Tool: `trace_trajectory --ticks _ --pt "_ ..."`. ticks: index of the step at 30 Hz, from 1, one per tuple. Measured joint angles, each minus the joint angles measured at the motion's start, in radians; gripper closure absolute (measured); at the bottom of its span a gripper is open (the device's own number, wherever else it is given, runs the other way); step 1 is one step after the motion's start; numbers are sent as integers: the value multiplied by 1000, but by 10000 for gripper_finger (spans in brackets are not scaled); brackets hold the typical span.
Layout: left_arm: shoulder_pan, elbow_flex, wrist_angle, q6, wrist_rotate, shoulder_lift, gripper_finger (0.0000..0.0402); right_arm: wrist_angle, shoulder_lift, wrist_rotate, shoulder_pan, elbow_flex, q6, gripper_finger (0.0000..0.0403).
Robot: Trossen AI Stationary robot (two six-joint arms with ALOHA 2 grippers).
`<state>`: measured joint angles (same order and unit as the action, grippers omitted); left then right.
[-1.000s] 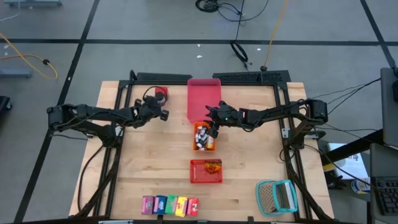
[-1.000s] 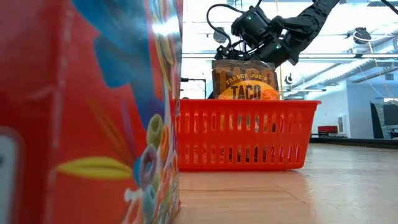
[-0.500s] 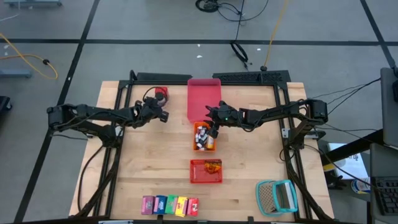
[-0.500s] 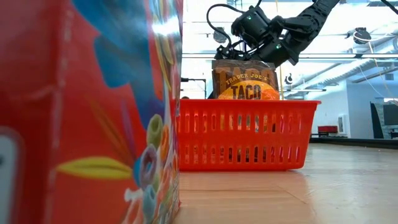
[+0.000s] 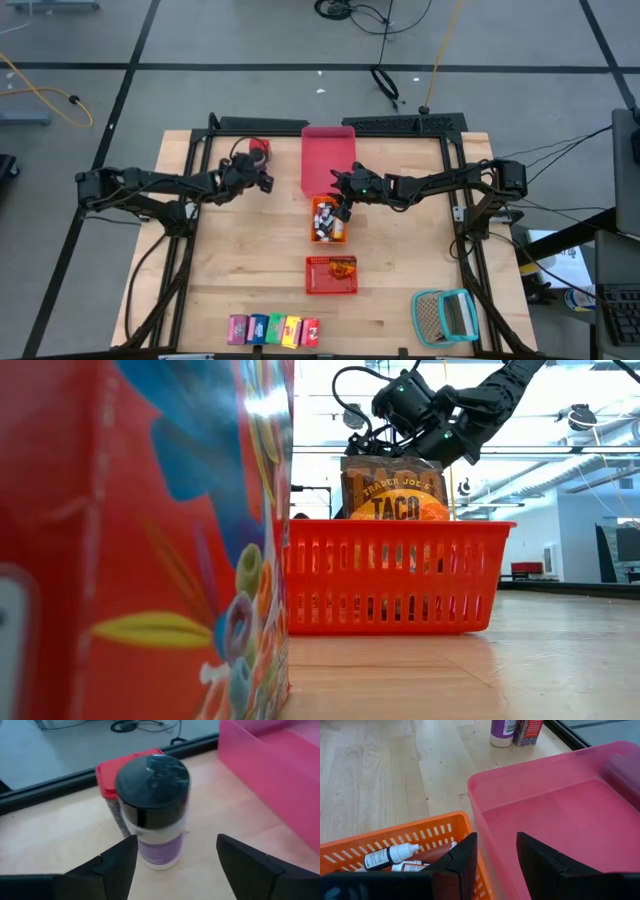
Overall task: Pick & Place Kitchen Items
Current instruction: Put the black seasoning bottle into the red basket
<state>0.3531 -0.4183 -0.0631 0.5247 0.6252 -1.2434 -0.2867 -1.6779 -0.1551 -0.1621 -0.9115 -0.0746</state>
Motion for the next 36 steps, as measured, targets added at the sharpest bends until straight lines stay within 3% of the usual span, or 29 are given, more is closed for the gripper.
trace_trajectory --ticks 36 --pt "111 0 -120 -168 4 0 123 0 0 0 0 0 0 271"
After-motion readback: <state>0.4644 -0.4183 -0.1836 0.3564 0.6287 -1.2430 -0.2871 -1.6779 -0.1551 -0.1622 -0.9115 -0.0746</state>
